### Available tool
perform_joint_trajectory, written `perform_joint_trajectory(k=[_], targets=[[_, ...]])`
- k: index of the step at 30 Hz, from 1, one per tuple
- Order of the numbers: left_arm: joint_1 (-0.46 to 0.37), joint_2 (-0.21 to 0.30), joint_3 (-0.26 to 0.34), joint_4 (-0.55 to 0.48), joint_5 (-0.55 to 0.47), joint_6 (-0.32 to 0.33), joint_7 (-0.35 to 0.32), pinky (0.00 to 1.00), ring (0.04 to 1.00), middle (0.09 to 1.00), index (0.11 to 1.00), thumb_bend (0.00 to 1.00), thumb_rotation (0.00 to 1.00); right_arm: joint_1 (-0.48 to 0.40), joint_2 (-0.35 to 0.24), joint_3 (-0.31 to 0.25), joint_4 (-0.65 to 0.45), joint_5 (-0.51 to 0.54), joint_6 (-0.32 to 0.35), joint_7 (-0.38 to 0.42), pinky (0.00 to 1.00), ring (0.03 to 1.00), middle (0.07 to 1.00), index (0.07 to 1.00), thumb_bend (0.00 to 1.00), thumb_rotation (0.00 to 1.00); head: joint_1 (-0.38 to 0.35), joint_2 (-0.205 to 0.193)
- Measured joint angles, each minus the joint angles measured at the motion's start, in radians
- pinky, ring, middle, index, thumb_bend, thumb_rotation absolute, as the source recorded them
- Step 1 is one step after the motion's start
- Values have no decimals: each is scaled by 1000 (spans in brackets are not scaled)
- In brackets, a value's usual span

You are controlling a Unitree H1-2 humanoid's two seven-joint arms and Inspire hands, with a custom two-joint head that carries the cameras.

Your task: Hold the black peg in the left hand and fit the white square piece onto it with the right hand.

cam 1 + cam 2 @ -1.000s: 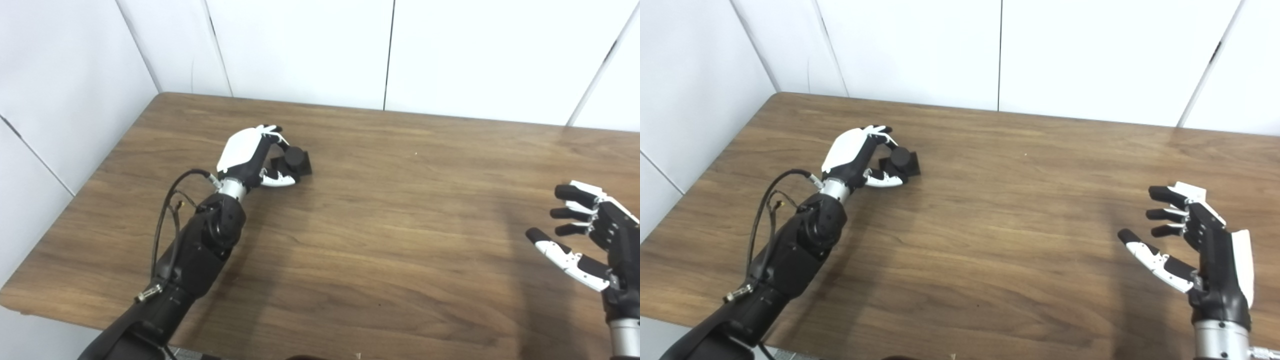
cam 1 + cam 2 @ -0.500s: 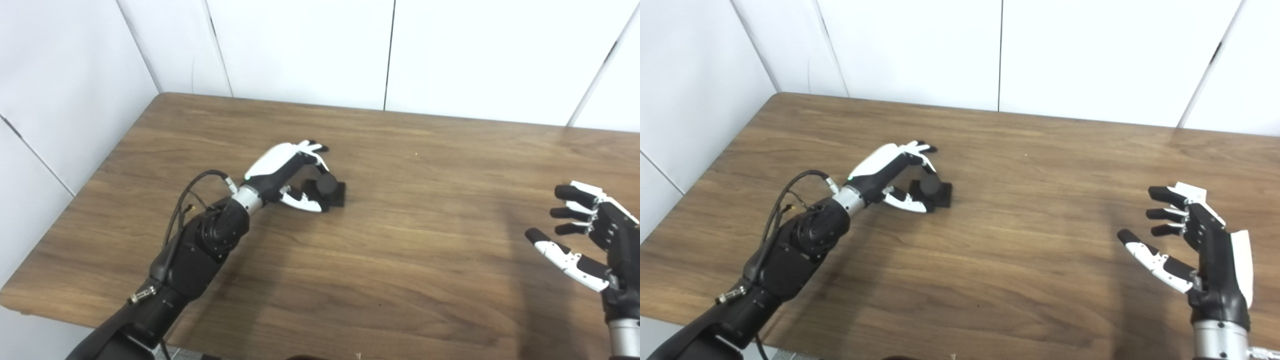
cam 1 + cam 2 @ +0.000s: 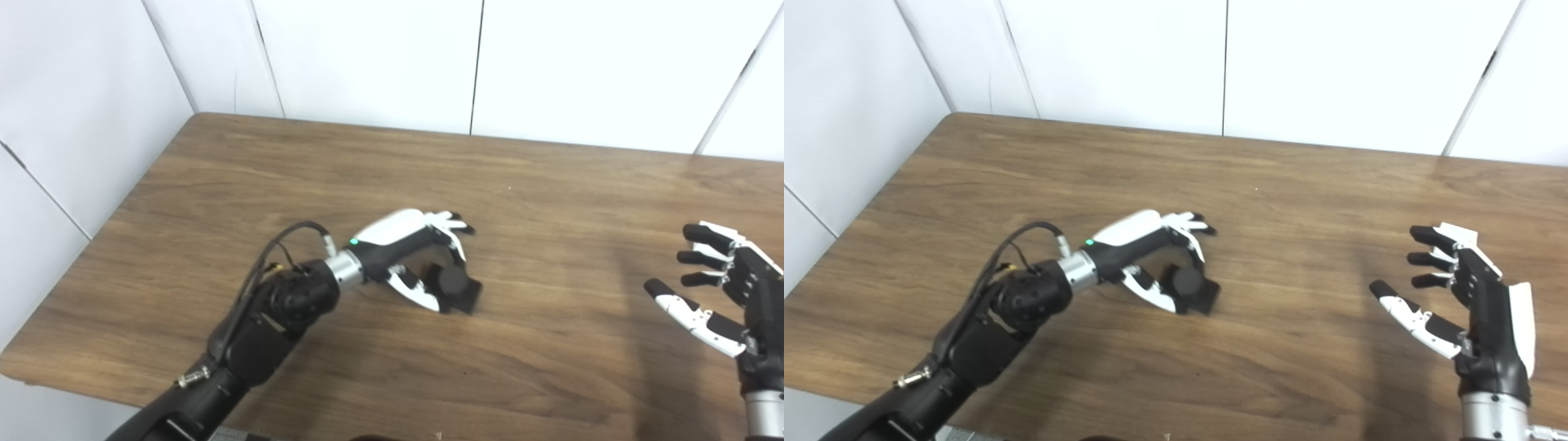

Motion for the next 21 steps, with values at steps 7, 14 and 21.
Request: perform_joint_trajectory(k=[7, 14, 21], targets=[[12, -65, -41, -7, 12, -34, -11, 999, 992, 907, 489, 521, 76, 1, 1, -1, 3, 9, 0, -1, 537, 674, 755, 702, 521, 0, -3, 2], [26, -112, -73, -5, 32, -43, -4, 1000, 1000, 923, 489, 520, 79, 0, 1, -1, 4, 7, 0, -9, 523, 660, 749, 698, 522, 1, -12, 11], [40, -147, -97, 13, 34, -68, 10, 1000, 1000, 930, 490, 520, 80, 0, 0, -1, 4, 3, 0, -15, 526, 659, 746, 693, 525, 37, -18, 15]])
